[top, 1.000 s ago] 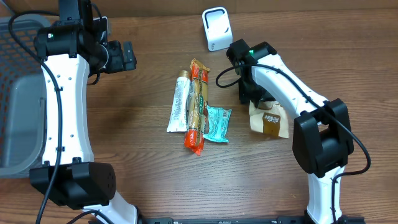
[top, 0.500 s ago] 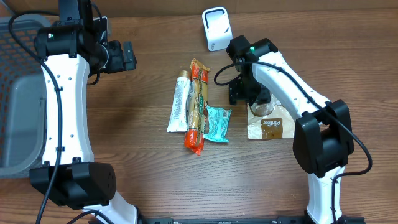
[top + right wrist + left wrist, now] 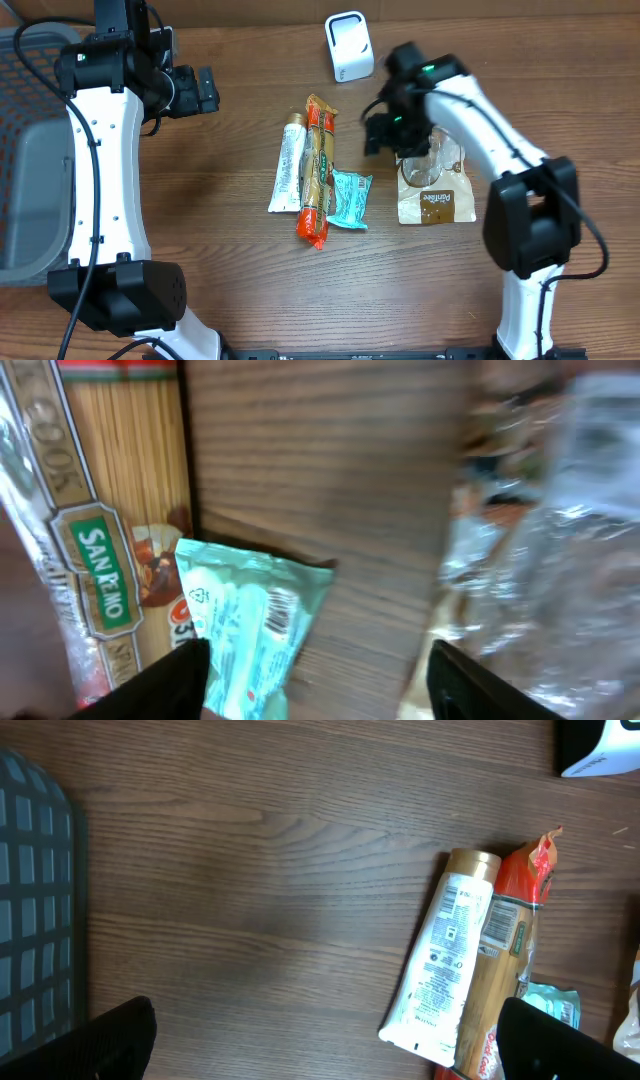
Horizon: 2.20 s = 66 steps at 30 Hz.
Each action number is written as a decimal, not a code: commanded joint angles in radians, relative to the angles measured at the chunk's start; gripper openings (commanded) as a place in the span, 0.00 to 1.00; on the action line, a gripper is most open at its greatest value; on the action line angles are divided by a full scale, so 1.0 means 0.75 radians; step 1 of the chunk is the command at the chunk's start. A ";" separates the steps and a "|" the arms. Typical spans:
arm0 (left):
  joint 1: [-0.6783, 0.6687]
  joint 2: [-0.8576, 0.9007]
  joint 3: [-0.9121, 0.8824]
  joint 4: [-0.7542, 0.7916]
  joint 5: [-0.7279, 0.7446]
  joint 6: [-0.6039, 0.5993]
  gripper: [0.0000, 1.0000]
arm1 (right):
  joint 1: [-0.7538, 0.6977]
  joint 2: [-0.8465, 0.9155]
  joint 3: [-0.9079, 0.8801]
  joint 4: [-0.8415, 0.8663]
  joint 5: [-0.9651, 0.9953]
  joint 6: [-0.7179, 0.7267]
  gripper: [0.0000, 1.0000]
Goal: Scan the item barcode
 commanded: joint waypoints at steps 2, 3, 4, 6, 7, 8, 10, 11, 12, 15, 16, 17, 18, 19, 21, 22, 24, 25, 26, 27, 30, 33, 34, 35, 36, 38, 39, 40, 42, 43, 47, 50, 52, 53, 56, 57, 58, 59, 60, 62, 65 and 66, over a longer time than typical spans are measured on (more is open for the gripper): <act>-0.010 -0.006 0.015 -0.002 0.000 0.020 1.00 | -0.255 0.003 -0.002 -0.011 -0.286 -0.233 0.66; -0.010 -0.006 0.015 -0.002 0.000 0.020 0.99 | -0.313 0.003 -0.005 -0.011 -0.322 -0.273 0.66; -0.010 -0.006 0.015 -0.002 0.000 0.020 1.00 | -0.368 0.003 -0.006 -0.013 -0.360 -0.318 0.66; -0.010 -0.006 0.015 -0.002 0.000 0.020 1.00 | -0.480 0.003 -0.020 -0.015 -0.431 -0.412 0.67; -0.010 -0.006 0.015 -0.002 0.000 0.020 0.99 | -0.520 0.003 -0.031 -0.015 -0.451 -0.448 0.68; -0.010 -0.006 0.015 -0.002 0.000 0.020 0.99 | -0.568 0.004 -0.051 -0.014 -0.467 -0.486 0.70; -0.010 -0.006 0.015 -0.002 0.000 0.020 0.99 | -0.638 0.004 -0.105 -0.002 -0.472 -0.554 0.74; -0.010 -0.006 0.015 -0.002 0.000 0.020 1.00 | -0.672 0.004 -0.151 0.018 -0.472 -0.603 0.76; -0.010 -0.006 0.015 -0.002 0.000 0.020 1.00 | -0.694 0.004 -0.186 0.034 -0.472 -0.645 0.76; -0.010 -0.006 0.015 -0.002 0.000 0.020 1.00 | -0.752 0.004 -0.327 0.135 -0.480 -0.708 0.77; -0.010 -0.006 0.015 -0.002 0.000 0.020 1.00 | -0.765 0.004 -0.368 0.168 -0.500 -0.726 0.77; -0.010 -0.006 0.015 -0.002 0.000 0.020 1.00 | -0.776 0.004 -0.409 0.203 -0.524 -0.747 0.79; -0.009 -0.006 0.015 -0.002 0.000 0.020 1.00 | -0.784 0.004 -0.457 0.247 -0.549 -0.760 0.80; -0.009 -0.006 0.015 -0.002 0.000 0.020 0.99 | -0.787 0.004 -0.488 0.278 -0.562 -0.760 0.81; -0.010 -0.006 0.015 -0.002 0.000 0.020 1.00 | -0.787 0.004 -0.552 0.348 -0.580 -0.760 0.83; -0.010 -0.006 0.015 -0.002 0.000 0.020 1.00 | -0.786 0.004 -0.585 0.385 -0.586 -0.759 0.84; -0.010 -0.006 0.015 -0.002 0.000 0.020 1.00 | -0.771 0.004 -0.652 0.455 -0.612 -0.759 0.85; -0.010 -0.006 0.015 -0.002 0.000 0.020 0.99 | -0.760 0.004 -0.683 0.487 -0.627 -0.759 0.86; -0.009 -0.006 0.015 -0.002 0.000 0.020 1.00 | -0.748 0.004 -0.706 0.513 -0.637 -0.758 0.86; -0.009 -0.006 0.015 -0.002 0.000 0.020 1.00 | -0.727 0.004 -0.738 0.553 -0.642 -0.749 0.87; -0.009 -0.006 0.015 -0.002 0.000 0.020 1.00 | -0.649 0.007 -0.811 0.666 -0.635 -0.704 0.87; -0.010 -0.006 0.015 -0.002 0.000 0.020 0.99 | -0.542 0.024 -0.856 0.789 -0.612 -0.605 0.87; -0.009 -0.006 0.015 -0.002 0.000 0.020 1.00 | -0.513 0.037 -0.856 0.815 -0.597 -0.573 0.86; -0.009 -0.006 0.015 -0.002 0.000 0.020 1.00 | -0.478 0.048 -0.856 0.850 -0.572 -0.528 0.86; -0.009 -0.006 0.015 -0.002 0.000 0.020 1.00 | -0.452 0.062 -0.856 0.877 -0.551 -0.498 0.82; -0.010 -0.006 0.015 -0.002 0.000 0.020 0.99 | -0.401 0.089 -0.856 0.923 -0.506 -0.435 0.68; -0.010 -0.006 0.015 -0.002 0.000 0.020 1.00 | -0.392 0.093 -0.856 0.928 -0.504 -0.428 0.58; -0.010 -0.006 0.015 -0.002 0.000 0.020 1.00 | -0.389 0.096 -0.856 0.927 -0.506 -0.428 0.48; -0.009 -0.006 0.015 -0.002 0.000 0.020 1.00 | -0.392 0.096 -0.856 0.924 -0.518 -0.428 0.28; -0.009 -0.006 0.015 -0.002 -0.001 0.020 1.00 | -0.400 0.096 -0.856 0.920 -0.523 -0.427 0.20; -0.009 -0.006 0.015 -0.002 0.000 0.020 1.00 | -0.431 0.096 -0.855 0.886 -0.553 -0.428 0.04; -0.010 -0.006 0.015 -0.002 0.000 0.020 1.00 | -0.464 0.094 -0.832 0.821 -0.614 -0.429 0.04; -0.009 -0.006 0.015 -0.002 0.000 0.020 1.00 | -0.487 0.085 -0.802 0.763 -0.661 -0.434 0.04; -0.009 -0.006 0.015 -0.002 0.000 0.020 0.99 | -0.499 0.077 -0.782 0.729 -0.685 -0.434 0.04; -0.010 -0.006 0.015 -0.002 0.000 0.020 1.00 | -0.528 0.026 -0.710 0.615 -0.717 -0.439 0.04; -0.009 -0.006 0.015 -0.002 0.000 0.020 0.99 | -0.533 0.002 -0.681 0.573 -0.716 -0.439 0.04; -0.010 -0.006 0.015 -0.002 0.000 0.020 1.00 | -0.535 -0.023 -0.655 0.535 -0.716 -0.439 0.04; -0.009 -0.006 0.015 -0.002 0.000 0.020 1.00 | -0.536 -0.064 -0.618 0.487 -0.712 -0.444 0.04; -0.010 -0.006 0.015 -0.002 0.000 0.020 1.00 | -0.536 -0.097 -0.592 0.454 -0.700 -0.443 0.04; -0.009 -0.006 0.015 -0.002 0.000 0.020 1.00 | -0.535 -0.181 -0.535 0.386 -0.690 -0.441 0.04; -0.009 -0.006 0.015 -0.002 0.000 0.020 1.00 | -0.525 -0.329 -0.479 0.331 -0.649 -0.399 0.04; -0.009 -0.006 0.015 -0.002 0.000 0.020 1.00 | -0.521 -0.391 -0.474 0.330 -0.645 -0.387 0.04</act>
